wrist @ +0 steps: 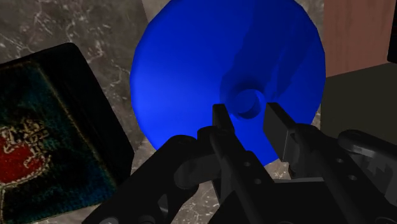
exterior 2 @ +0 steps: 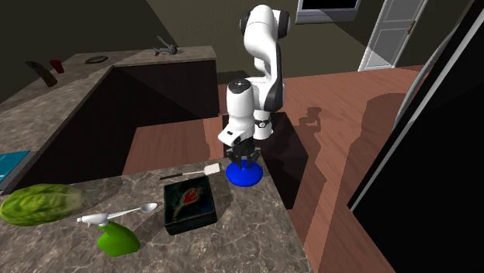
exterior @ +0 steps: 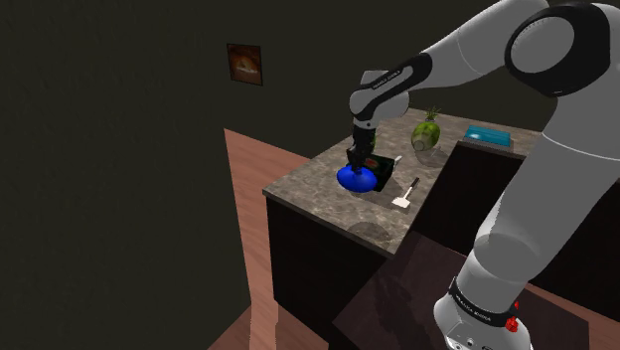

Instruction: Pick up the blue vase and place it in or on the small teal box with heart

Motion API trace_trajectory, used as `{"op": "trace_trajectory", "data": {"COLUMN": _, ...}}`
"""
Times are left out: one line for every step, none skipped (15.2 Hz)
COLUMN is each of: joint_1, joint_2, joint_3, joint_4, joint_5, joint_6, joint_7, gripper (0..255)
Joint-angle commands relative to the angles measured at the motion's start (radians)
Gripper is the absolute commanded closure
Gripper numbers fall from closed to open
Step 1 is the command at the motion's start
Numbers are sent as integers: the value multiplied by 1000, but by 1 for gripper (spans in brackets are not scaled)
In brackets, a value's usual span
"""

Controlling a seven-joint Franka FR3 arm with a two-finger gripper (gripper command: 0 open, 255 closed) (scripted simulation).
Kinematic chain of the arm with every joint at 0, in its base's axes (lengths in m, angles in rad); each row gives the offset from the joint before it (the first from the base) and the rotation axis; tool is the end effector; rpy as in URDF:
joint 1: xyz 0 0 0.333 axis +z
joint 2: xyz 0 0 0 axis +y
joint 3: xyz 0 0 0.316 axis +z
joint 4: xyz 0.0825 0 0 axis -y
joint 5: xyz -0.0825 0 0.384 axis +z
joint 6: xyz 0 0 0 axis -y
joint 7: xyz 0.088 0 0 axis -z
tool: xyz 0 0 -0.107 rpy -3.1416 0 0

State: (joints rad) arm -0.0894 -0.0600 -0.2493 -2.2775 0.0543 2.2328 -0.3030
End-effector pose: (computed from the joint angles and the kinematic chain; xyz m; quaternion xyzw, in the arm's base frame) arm 0.4808 -0.1681 0.3813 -0.9990 0.0342 -0.0154 0.0254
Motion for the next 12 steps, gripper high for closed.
{"op": "trace_trajectory", "data": {"joint_1": 0, "joint_2": -13, "joint_3": 0, "joint_4": 15, "joint_5": -5, "joint_6": -27, "joint_7": 4, "gripper": 255}}
{"op": "trace_trajectory", "data": {"joint_1": 0, "joint_2": -20, "joint_3": 1, "joint_4": 22, "joint_5": -8, "joint_6": -41, "joint_7": 7, "gripper": 255}}
{"op": "trace_trajectory", "data": {"joint_1": 0, "joint_2": -26, "joint_3": 1, "joint_4": 29, "joint_5": -10, "joint_6": -54, "joint_7": 9, "gripper": 255}}
{"op": "trace_trajectory", "data": {"joint_1": -1, "joint_2": -32, "joint_3": 2, "joint_4": 36, "joint_5": -12, "joint_6": -68, "joint_7": 11, "gripper": 255}}
{"op": "trace_trajectory", "data": {"joint_1": -1, "joint_2": -38, "joint_3": 2, "joint_4": 44, "joint_5": -14, "joint_6": -81, "joint_7": 13, "gripper": 255}}
{"op": "trace_trajectory", "data": {"joint_1": -1, "joint_2": -44, "joint_3": 2, "joint_4": 52, "joint_5": -16, "joint_6": -95, "joint_7": 15, "gripper": 255}}
{"op": "trace_trajectory", "data": {"joint_1": -1, "joint_2": -50, "joint_3": 3, "joint_4": 60, "joint_5": -18, "joint_6": -108, "joint_7": 17, "gripper": 255}}
{"op": "trace_trajectory", "data": {"joint_1": -1, "joint_2": -55, "joint_3": 3, "joint_4": 68, "joint_5": -20, "joint_6": -121, "joint_7": 19, "gripper": 255}}
{"op": "trace_trajectory", "data": {"joint_1": -1, "joint_2": -60, "joint_3": 4, "joint_4": 77, "joint_5": -22, "joint_6": -135, "joint_7": 21, "gripper": 255}}
{"op": "trace_trajectory", "data": {"joint_1": -1, "joint_2": -65, "joint_3": 4, "joint_4": 86, "joint_5": -23, "joint_6": -148, "joint_7": 23, "gripper": 255}}
{"op": "trace_trajectory", "data": {"joint_1": -1, "joint_2": -70, "joint_3": 5, "joint_4": 95, "joint_5": -25, "joint_6": -162, "joint_7": 24, "gripper": 255}}
{"op": "trace_trajectory", "data": {"joint_1": -1, "joint_2": -74, "joint_3": 5, "joint_4": 104, "joint_5": -26, "joint_6": -175, "joint_7": 26, "gripper": 255}}
